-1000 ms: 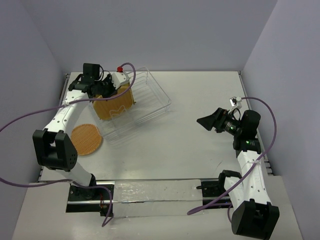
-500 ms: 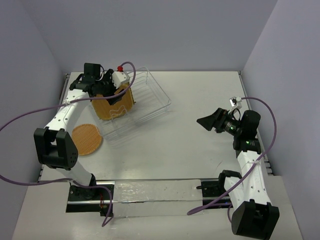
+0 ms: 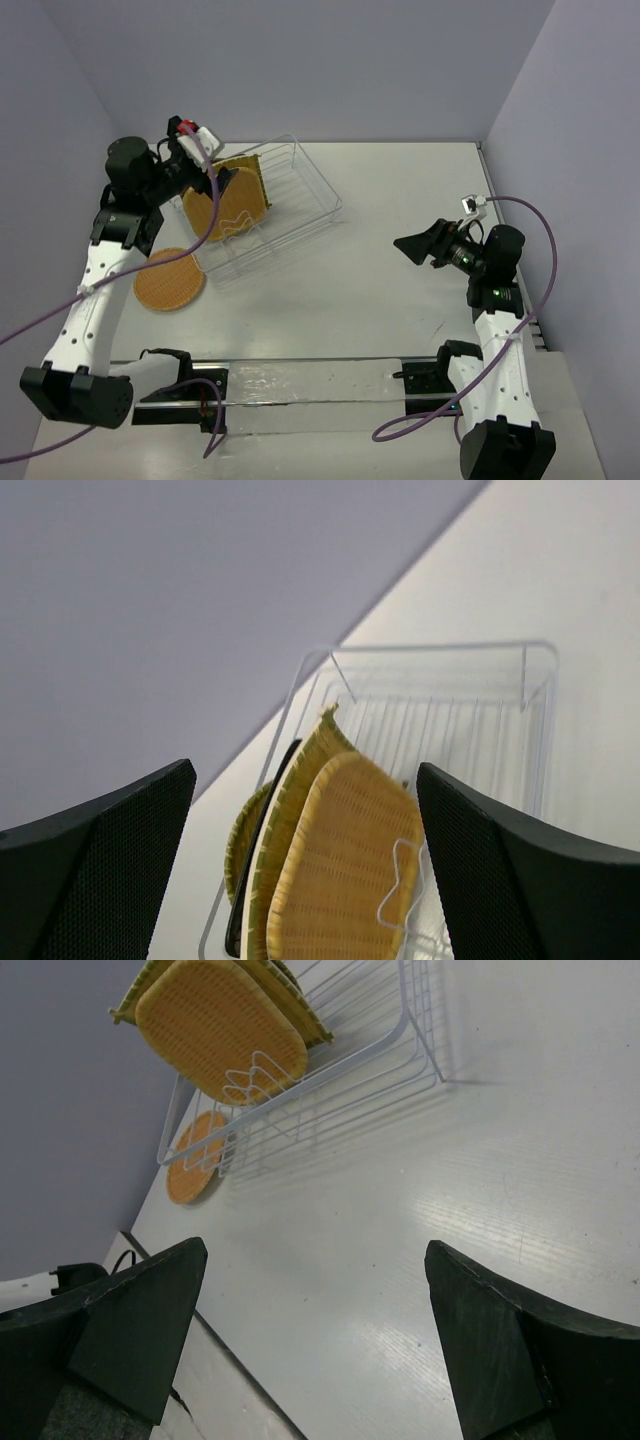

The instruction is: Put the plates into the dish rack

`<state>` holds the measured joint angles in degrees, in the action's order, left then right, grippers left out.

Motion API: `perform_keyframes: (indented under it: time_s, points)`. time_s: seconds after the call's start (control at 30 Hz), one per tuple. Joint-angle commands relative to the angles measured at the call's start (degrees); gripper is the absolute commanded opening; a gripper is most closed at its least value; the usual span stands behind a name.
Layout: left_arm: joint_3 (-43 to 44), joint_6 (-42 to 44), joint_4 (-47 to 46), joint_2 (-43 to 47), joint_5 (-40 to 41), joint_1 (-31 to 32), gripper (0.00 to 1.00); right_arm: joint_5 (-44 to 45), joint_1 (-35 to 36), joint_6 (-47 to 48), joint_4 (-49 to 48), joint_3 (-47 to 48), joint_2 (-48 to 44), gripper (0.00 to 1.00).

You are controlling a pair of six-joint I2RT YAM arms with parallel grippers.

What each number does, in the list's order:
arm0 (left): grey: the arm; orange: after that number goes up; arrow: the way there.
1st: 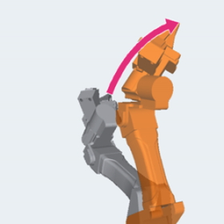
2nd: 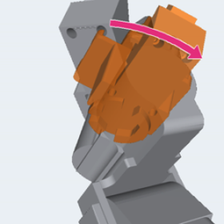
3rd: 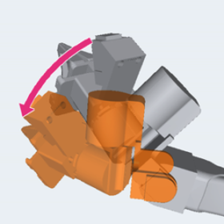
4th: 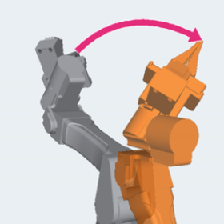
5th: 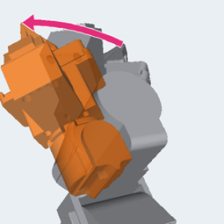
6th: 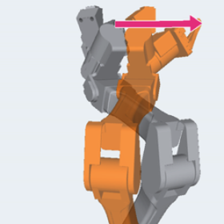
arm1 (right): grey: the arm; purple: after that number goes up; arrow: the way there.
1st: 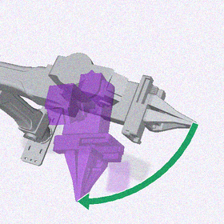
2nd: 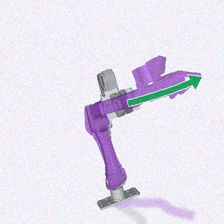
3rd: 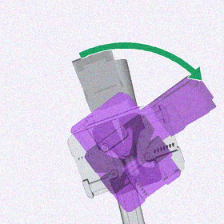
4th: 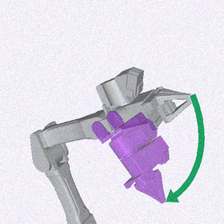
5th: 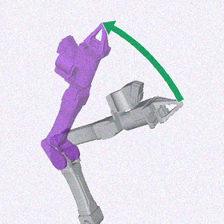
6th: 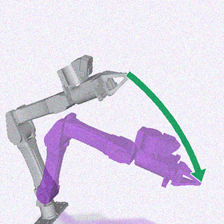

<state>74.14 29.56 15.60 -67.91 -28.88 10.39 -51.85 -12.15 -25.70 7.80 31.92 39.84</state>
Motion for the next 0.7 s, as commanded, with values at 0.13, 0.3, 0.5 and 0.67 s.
perform_keyframes:
  time_s: [0.13,0.3,0.5,0.67]
  points:
    - [-4.88,-41.95,-11.13,8.39,25.41,-0.11,0.99,0.19,0.58,-1.14,-0.89,1.71,-0.23,0.98]
    - [-3.78,-62.18,3.14,9.35,52.98,-0.2,0.99,1.14,0.73,-2.22,-0.86,1.53,0.65,0.98]
    - [-8.81,-81.87,18.53,11.77,64.96,-4.32,0.99,1.88,1.31,-3.22,-0.86,0.42,1.3,0.98]
    - [-15.47,-86.29,20.09,14.0,59.58,-13.43,0.99,1.48,2.15,-3.71,-0.82,0.2,2.99,0.98]
